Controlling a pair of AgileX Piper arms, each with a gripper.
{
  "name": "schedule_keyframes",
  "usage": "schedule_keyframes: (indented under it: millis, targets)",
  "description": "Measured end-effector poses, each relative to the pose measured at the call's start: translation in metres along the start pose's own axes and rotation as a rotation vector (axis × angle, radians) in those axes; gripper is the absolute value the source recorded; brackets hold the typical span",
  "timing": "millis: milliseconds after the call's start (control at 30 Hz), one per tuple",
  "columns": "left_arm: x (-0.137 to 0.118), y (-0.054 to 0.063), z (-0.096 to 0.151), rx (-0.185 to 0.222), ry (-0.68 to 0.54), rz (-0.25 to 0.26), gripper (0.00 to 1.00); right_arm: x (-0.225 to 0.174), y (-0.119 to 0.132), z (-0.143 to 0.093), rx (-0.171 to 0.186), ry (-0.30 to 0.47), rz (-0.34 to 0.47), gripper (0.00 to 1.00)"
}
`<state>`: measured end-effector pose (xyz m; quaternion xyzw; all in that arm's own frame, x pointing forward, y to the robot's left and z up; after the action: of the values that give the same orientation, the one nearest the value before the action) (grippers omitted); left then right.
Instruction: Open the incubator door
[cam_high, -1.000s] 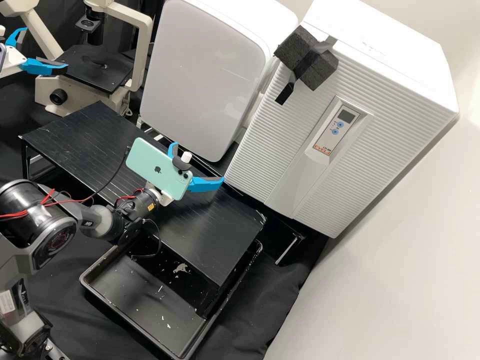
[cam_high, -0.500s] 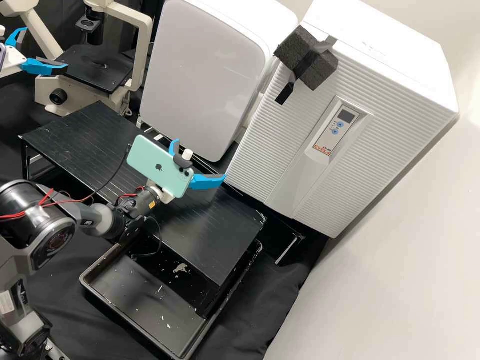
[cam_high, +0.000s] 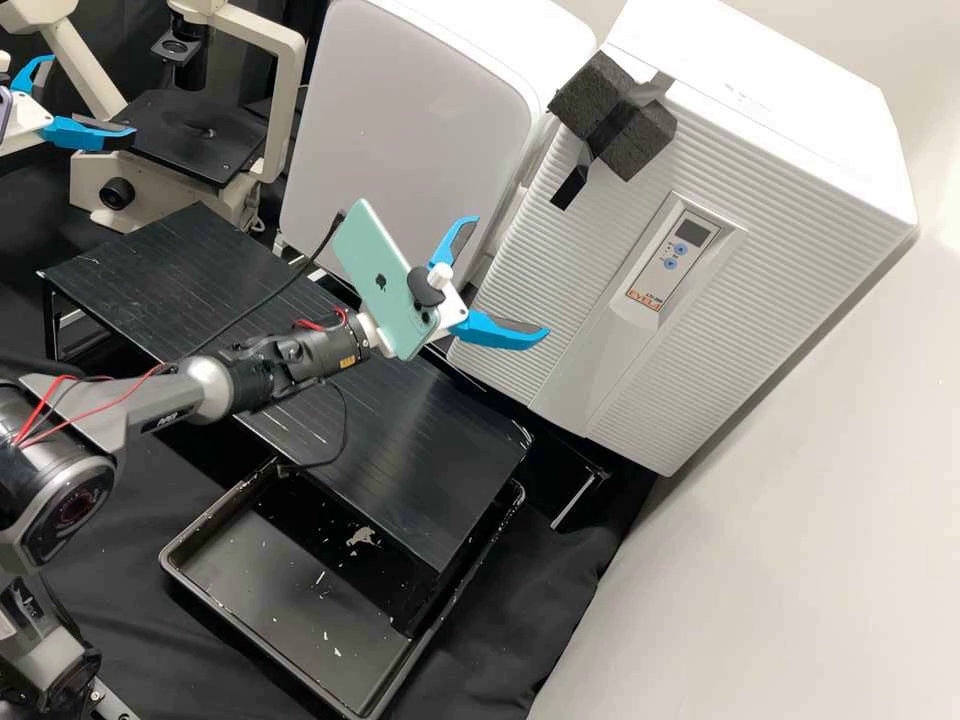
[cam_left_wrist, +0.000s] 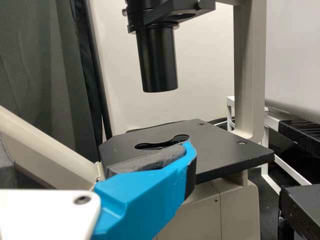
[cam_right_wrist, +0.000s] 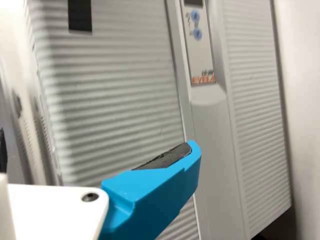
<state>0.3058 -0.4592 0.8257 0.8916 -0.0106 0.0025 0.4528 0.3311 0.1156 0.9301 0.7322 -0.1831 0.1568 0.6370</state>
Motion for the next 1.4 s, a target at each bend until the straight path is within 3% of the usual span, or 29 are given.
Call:
schedule_keyframes:
  millis: [167, 433, 667, 1133, 1167, 1400]
  targets:
    - [0.0, 0.0, 0.0, 0.0, 0.0, 0.0, 1.0, 0.011, 0.001, -0.014, -0.023, -0.004, 0.038, 1.0]
    - [0.0, 0.0, 0.0, 0.0, 0.0, 0.0, 1.0, 0.022, -0.002, -0.013, -0.048, -0.081, 0.068, 1.0]
    - [0.0, 0.0, 0.0, 0.0, 0.0, 0.0, 1.0, 0.023, -0.001, -0.011, -0.033, -0.121, 0.085, 1.0]
    - [0.0, 0.0, 0.0, 0.0, 0.0, 0.0, 1.0, 0.023, 0.001, -0.011, -0.029, -0.123, 0.092, 1.0]
    - [0.0, 0.0, 0.0, 0.0, 0.0, 0.0, 1.0, 0.022, 0.002, -0.012, -0.03, -0.123, 0.094, 0.0]
    - [0.0, 0.0, 0.0, 0.0, 0.0, 0.0, 1.0, 0.021, 0.003, -0.011, -0.028, -0.126, 0.094, 0.0]
